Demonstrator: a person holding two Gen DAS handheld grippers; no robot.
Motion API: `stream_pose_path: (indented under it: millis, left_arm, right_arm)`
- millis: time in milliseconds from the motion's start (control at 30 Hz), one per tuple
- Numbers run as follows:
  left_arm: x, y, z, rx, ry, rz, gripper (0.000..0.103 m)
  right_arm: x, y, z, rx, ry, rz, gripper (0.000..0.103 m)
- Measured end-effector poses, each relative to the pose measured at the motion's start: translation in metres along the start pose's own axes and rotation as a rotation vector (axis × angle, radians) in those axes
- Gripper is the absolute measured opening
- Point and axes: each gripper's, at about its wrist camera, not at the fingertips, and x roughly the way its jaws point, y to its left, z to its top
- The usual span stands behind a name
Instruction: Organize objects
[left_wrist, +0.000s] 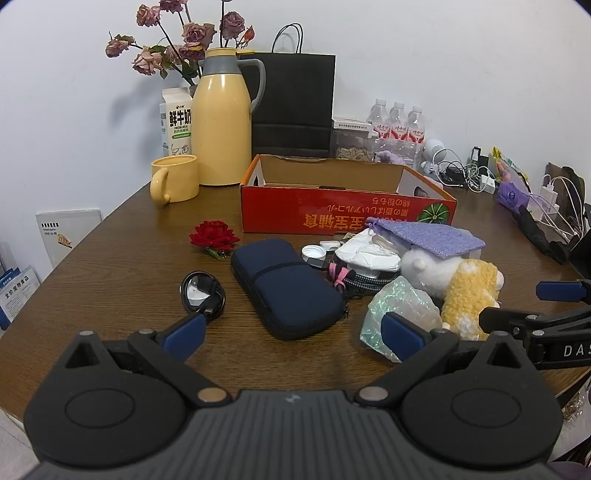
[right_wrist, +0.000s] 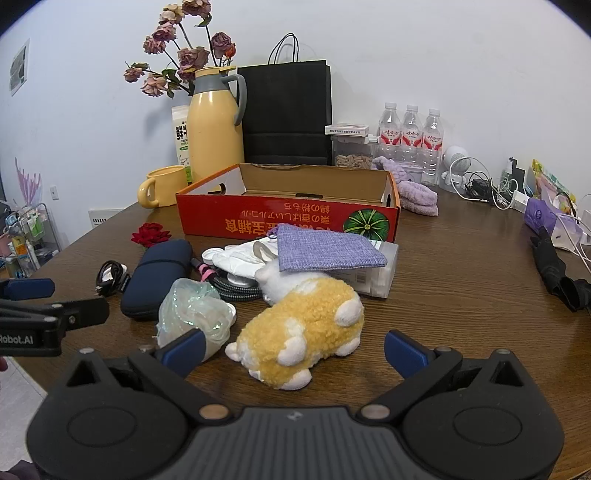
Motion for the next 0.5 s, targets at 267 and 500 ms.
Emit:
stream_pose_path:
  millis: [267,500]
  left_arm:
    - [-0.0006,0.0008,-0.0017,-0.003,0.002,0.001,0.103]
    - [-0.0006,0.0008,-0.002,-0.003,0.001,0.001,0.103]
  right_arm:
    - [-0.0002,0.0001,-0.0004,0.0,0.001,0.0,0.103]
    - [-0.0002,0.0003,-0.0012,0.0,0.001,-0.001,0.103]
